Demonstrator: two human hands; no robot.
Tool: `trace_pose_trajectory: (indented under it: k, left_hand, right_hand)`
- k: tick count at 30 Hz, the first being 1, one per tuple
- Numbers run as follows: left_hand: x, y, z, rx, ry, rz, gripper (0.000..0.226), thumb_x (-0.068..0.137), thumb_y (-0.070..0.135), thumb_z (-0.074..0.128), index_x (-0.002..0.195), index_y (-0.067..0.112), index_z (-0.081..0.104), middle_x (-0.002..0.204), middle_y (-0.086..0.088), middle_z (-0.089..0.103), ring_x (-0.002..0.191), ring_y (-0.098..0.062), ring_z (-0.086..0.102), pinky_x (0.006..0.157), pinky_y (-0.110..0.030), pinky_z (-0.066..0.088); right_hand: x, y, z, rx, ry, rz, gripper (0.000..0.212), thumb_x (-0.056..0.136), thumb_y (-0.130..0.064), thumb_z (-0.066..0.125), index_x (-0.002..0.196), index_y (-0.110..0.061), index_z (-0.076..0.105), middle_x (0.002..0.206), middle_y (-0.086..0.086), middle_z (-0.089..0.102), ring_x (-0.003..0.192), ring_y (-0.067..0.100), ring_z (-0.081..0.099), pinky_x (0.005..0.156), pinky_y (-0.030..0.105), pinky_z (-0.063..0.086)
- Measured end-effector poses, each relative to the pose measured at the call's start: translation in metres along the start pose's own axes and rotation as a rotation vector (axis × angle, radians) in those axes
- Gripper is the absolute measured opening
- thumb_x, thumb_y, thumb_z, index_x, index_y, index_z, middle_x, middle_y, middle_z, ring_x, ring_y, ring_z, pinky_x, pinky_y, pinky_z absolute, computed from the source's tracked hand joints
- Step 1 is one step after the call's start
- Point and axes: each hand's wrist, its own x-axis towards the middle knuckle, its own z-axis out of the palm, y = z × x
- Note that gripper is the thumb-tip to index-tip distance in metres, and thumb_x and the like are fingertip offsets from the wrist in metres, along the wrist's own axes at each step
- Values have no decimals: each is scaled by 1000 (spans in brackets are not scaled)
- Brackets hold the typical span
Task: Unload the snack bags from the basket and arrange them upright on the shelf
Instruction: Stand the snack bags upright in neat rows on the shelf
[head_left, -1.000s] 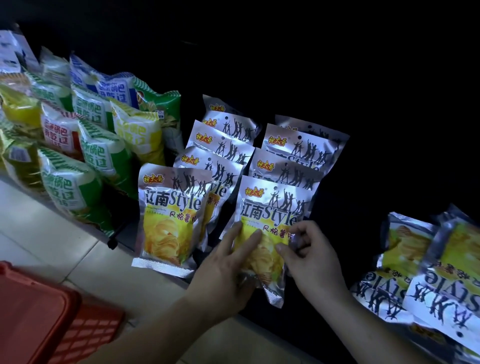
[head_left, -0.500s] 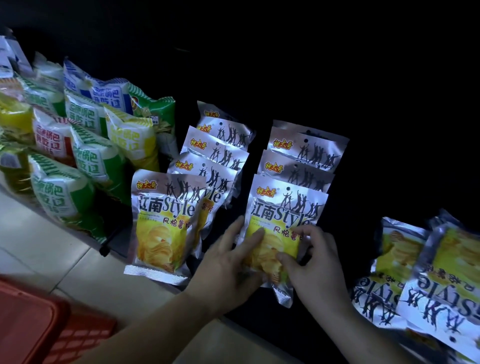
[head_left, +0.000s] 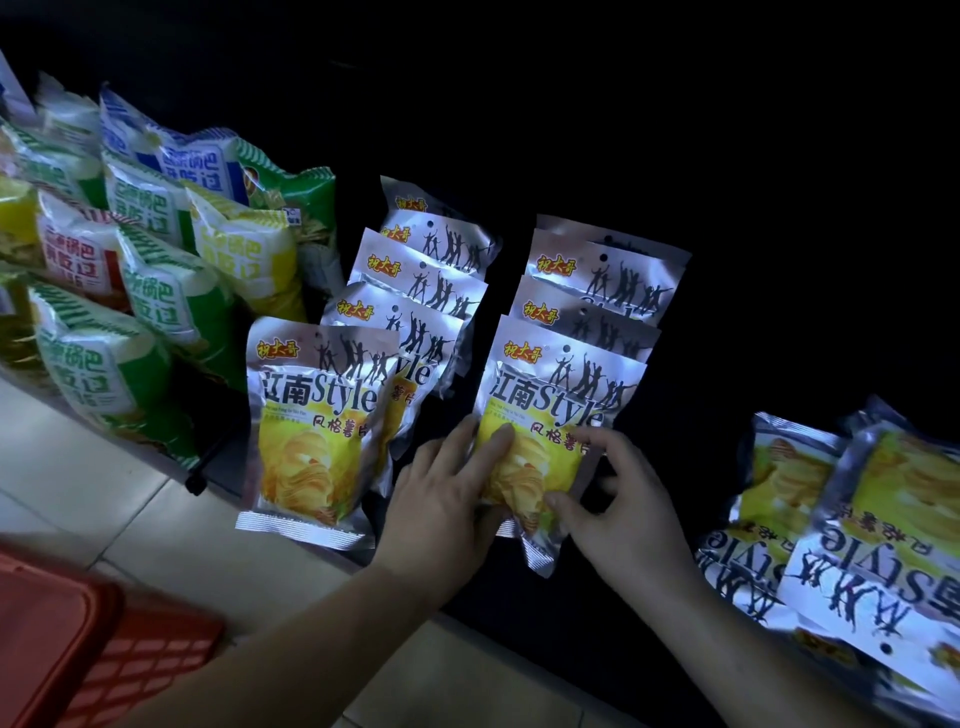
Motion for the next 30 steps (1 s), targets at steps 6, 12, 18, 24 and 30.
trace_pose_trajectory:
  k: [6,12,18,24,30]
  left_hand:
    - [5,1,-2,-45,0,-17,82,85,45,60,157,40,21,165,-1,29,139,-31,40,104,-51,45]
    - [-6,3,-8,-96,59,25,75,87,57,62,154,32,39,162,-6,32,143,-30,36,111,-48,40]
    - [-9,6,-11,-41,84,33,71,88,59,61,151,29,45,158,-6,37,135,-31,42,104,-50,44]
    - [-12,13,-12,-76,131,76,67,88,44,68,149,24,48,154,-8,42,131,-33,46,102,-50,44]
    - [-15,39,-13,-146,195,145,57,89,40,65,141,19,57,146,-8,49,121,-33,52,98,-44,45]
  right_hand:
    - [8,2,11,7,11,1,60,80,-22,85,122,-49,53,120,-22,52,103,8,62,82,30,56]
    - [2,2,3,4,-4,-26,61,83,-25,83,133,-45,55,133,-27,47,124,-1,49,100,23,46]
    - [0,-7,1,5,13,-50,57,83,-24,83,132,-44,59,133,-26,44,120,-14,45,97,26,51]
    - [-8,-14,-15,-105,91,-103,42,86,-30,78,122,-44,61,119,-22,40,112,-13,47,72,11,46]
    - [-28,-5,-51,-160,56,-29,30,91,-40,71,118,-41,59,115,-28,44,107,-9,50,79,17,47]
